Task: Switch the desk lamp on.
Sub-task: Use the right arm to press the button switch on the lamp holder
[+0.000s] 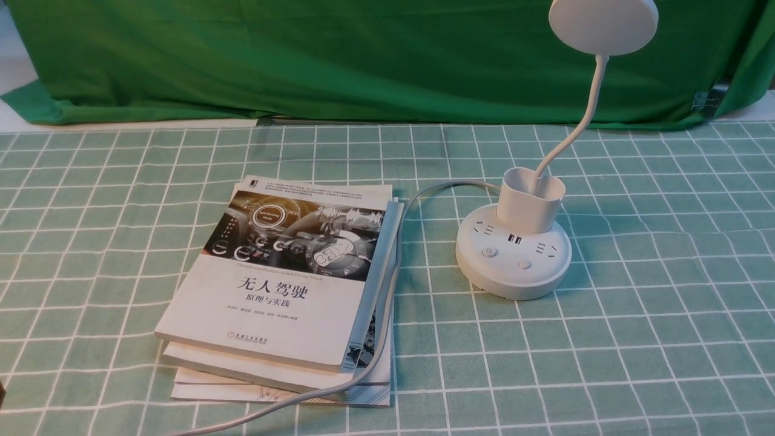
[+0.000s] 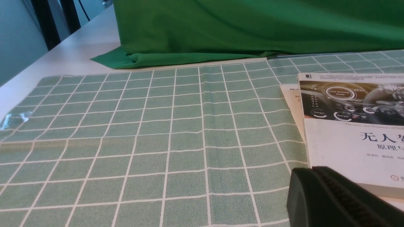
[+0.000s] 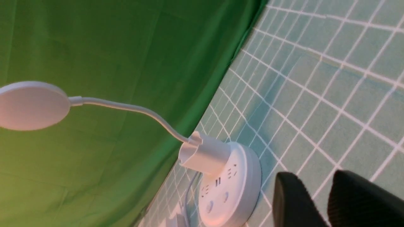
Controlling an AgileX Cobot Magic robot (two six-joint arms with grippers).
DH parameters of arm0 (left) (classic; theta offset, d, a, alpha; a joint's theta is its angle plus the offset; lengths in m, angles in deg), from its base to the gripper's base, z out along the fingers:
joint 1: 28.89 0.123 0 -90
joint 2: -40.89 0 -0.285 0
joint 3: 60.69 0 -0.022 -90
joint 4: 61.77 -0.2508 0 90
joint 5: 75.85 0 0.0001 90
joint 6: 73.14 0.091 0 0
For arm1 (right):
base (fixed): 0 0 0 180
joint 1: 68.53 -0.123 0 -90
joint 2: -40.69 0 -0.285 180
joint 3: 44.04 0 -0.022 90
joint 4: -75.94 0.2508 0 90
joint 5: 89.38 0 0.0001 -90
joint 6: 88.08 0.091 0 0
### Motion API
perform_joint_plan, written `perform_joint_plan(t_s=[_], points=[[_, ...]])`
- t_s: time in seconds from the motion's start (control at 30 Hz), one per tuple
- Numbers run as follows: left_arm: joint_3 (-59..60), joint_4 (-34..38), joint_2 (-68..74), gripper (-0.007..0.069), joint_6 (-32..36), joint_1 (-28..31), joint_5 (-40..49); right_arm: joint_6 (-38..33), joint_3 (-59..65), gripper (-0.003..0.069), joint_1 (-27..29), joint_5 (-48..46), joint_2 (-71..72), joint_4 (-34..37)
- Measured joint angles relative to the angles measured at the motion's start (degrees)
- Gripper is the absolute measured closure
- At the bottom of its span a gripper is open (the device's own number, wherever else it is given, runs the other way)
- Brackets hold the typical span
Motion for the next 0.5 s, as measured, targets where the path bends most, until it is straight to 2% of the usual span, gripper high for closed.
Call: perform_joint_plan(t_s=[0.17, 0.27, 0.37, 0.4, 0.43, 0.47, 0.5], points=[[0.0, 0.0, 0.0, 0.0603, 0.0, 0.0, 0.0, -9.7, 0.0, 0.0418, 0.0, 1.78, 0.0, -0.66], [0.0, 0.0, 0.0, 0.0603, 0.0, 0.0, 0.0, -12.23, -0.14, 0.043, 0.0, 2.59, 0.05, -0.44], [0.0, 0.0, 0.0, 0.0603, 0.0, 0.0, 0.0, -19.29, -4.26, 0.0497, 0.0, 2.44, -0.23, -0.38], [0.0, 0.0, 0.0, 0.0603, 0.0, 0.0, 0.0, -24.66, -7.32, 0.0561, 0.0, 2.06, -1.28, -0.38], [0.0, 0.0, 0.0, 0.0603, 0.0, 0.0, 0.0, -25.45, -8.48, 0.0561, 0.0, 1.87, -1.81, -0.38], [0.0, 0.0, 0.0, 0.0603, 0.0, 0.0, 0.0, -31.42, -13.59, 0.0615, 0.0, 0.4, -4.42, -0.38], [0.0, 0.0, 0.0, 0.0603, 0.0, 0.0, 0.0, -34.25, -16.38, 0.0625, 0.0, -0.78, -6.92, -0.38]])
